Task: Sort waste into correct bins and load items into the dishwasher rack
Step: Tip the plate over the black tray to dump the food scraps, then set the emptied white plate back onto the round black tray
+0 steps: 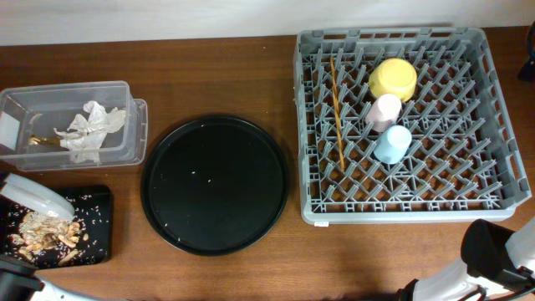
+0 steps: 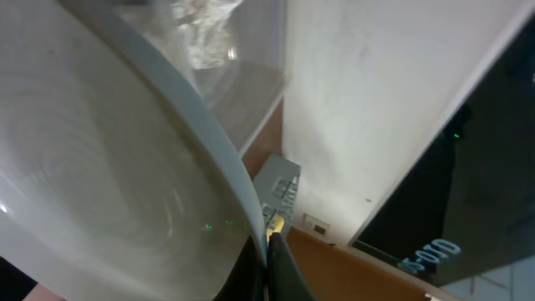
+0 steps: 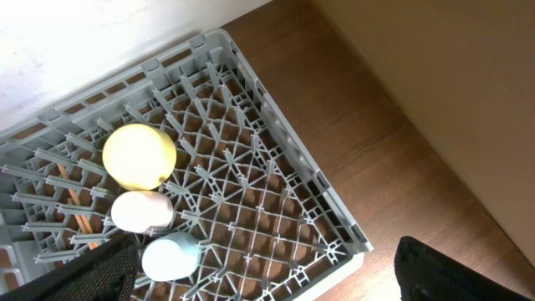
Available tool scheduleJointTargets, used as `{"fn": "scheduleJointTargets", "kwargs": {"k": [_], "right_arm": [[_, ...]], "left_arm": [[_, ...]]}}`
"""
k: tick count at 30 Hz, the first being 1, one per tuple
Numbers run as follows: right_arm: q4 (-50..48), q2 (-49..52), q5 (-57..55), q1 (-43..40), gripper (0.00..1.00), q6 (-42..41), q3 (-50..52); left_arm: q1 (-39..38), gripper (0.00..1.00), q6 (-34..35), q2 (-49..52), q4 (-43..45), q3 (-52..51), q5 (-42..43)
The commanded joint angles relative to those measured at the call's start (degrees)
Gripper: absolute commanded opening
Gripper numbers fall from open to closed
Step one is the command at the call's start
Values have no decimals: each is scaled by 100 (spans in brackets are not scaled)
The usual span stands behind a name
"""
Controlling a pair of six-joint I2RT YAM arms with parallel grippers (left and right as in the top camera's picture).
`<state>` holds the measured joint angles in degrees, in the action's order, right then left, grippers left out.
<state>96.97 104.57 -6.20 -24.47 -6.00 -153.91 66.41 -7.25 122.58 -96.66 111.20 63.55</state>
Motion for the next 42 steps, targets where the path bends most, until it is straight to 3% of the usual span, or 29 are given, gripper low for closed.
{"fn": "scheduleJointTargets", "kwargs": {"k": [1,4,6,7,13,16,18,21,24,26,28,33,38,39,40,41,42], "right_arm": [[35,31,-52,-35,98,0,-33],[33,31,-52,-35,98,0,-33],[33,31,-52,-35,98,2,-33],[33,31,-52,-35,98,2,-33],[33,31,-52,-35,98,0,-33],[33,31,-52,-35,98,2,-33],[33,31,-52,-35,98,2,-33],[33,31,-52,-35,98,0,-33],[33,31,-52,-35,98,0,-33],[33,31,-52,-35,98,0,-33],[33,31,-52,-35,98,2,-33],[33,31,-50,-35,98,2,-33],[35,31,-50,-35,98,2,-33],[33,31,-52,-35,98,2,-33],[33,31,-52,-35,98,2,-33],[33,31,-52,-35,98,0,-33],[33,31,-52,-35,98,2,-33]], "left_arm": [[50,0,-461,-28,-7,-74,529],[24,0,-800,-28,-9,-105,527],[103,0,404,-31,-9,-144,74],[142,0,575,-31,-9,-144,46],[269,0,695,-568,-11,-144,-800],[-168,0,1095,-1530,-11,-144,-1526],[-1032,0,1447,-2367,-9,-144,-2280],[-2767,0,1519,-3193,-7,-144,-2736],[-5300,0,2500,-3412,160,-157,-4094],[-6817,0,3436,-3346,608,-404,-5268],[-8207,0,4054,-3222,1410,-1071,-5801],[-9659,0,4522,-2577,3265,-2509,-6889],[-10052,0,4520,-1639,3410,-2544,-7285],[-10089,4,4520,-1445,3410,-2544,-7278],[-10094,21,4518,-1362,3405,-2544,-7257],[-10091,52,4518,-1318,3405,-2544,-7232],[-10087,60,4518,-1325,3399,-2538,-7232]]}}
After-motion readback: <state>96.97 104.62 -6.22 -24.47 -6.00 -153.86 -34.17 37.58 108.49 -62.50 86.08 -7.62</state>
